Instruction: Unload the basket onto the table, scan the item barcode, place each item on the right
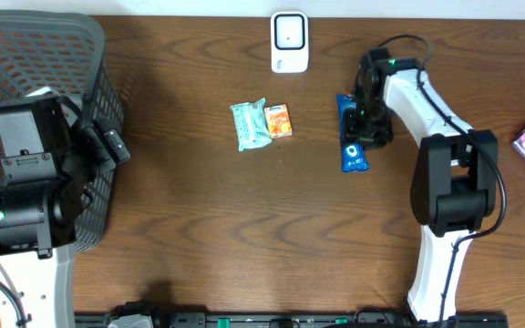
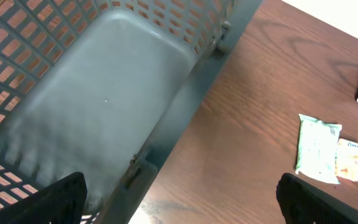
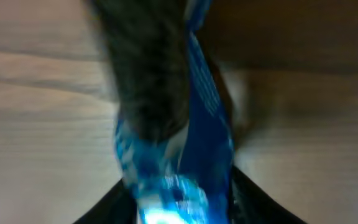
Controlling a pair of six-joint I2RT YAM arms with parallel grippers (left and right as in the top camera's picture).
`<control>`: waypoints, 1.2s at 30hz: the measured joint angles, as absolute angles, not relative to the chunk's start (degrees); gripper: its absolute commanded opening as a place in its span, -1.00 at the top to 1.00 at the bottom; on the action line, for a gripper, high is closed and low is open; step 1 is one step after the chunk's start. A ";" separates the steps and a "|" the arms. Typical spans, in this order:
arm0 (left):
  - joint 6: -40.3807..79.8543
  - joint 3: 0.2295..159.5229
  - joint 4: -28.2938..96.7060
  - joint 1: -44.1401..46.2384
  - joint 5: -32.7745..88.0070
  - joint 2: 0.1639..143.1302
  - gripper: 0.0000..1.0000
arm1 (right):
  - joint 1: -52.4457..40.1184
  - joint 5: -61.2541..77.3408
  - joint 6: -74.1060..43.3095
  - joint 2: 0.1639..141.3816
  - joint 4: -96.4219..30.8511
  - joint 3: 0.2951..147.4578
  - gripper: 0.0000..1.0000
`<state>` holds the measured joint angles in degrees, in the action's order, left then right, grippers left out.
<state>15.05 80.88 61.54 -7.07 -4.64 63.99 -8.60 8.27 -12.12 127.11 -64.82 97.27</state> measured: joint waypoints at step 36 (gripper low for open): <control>15.05 80.88 61.54 -7.07 -4.64 63.99 -0.96 | -2.94 23.92 -6.39 126.32 -49.82 92.31 0.53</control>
